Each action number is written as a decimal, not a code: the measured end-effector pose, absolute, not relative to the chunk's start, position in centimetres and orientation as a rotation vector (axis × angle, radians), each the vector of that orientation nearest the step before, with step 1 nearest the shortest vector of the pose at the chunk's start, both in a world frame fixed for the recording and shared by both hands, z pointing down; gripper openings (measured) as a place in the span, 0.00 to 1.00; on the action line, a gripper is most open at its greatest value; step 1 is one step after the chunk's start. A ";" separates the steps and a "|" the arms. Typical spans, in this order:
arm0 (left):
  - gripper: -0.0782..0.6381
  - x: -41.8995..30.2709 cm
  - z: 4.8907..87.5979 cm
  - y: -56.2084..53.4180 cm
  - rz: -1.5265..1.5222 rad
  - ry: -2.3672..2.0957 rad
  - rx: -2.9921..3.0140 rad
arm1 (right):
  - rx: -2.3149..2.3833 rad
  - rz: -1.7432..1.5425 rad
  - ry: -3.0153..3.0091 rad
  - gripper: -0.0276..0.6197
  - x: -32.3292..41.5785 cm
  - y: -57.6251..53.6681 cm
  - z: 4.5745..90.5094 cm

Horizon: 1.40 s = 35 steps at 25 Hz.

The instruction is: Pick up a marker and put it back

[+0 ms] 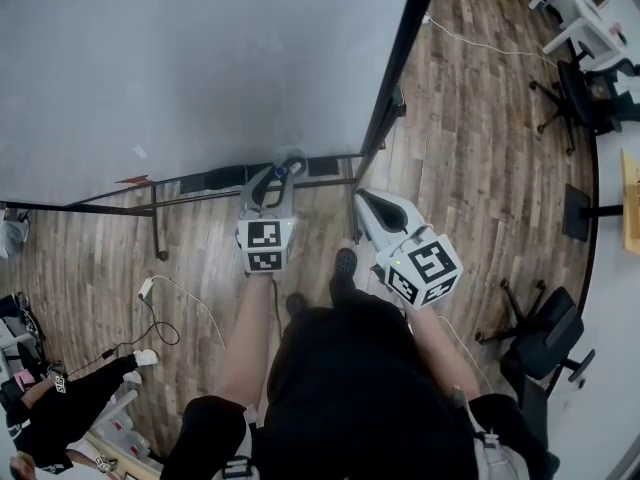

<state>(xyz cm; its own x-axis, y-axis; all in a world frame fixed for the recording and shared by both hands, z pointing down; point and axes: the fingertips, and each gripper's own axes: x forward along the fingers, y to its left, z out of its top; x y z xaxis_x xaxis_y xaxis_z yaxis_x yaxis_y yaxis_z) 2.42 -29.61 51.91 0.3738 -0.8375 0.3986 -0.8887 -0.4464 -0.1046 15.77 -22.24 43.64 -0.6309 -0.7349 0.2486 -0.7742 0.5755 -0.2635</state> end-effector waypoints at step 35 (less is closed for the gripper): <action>0.21 -7.9 46.3 -13.8 0.340 -1.490 2.588 | 1.345 0.392 -2.684 0.05 3.0 -9.6 40.3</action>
<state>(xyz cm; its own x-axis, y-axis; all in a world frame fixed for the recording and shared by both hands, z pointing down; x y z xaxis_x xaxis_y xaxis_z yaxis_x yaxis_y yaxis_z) -7.91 -13.78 46.27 0.4851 -0.8345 0.2611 -0.8652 -0.5014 0.0051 2.96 -9.60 40.26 -0.5998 -0.7705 0.2158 -0.8001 0.5729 -0.1782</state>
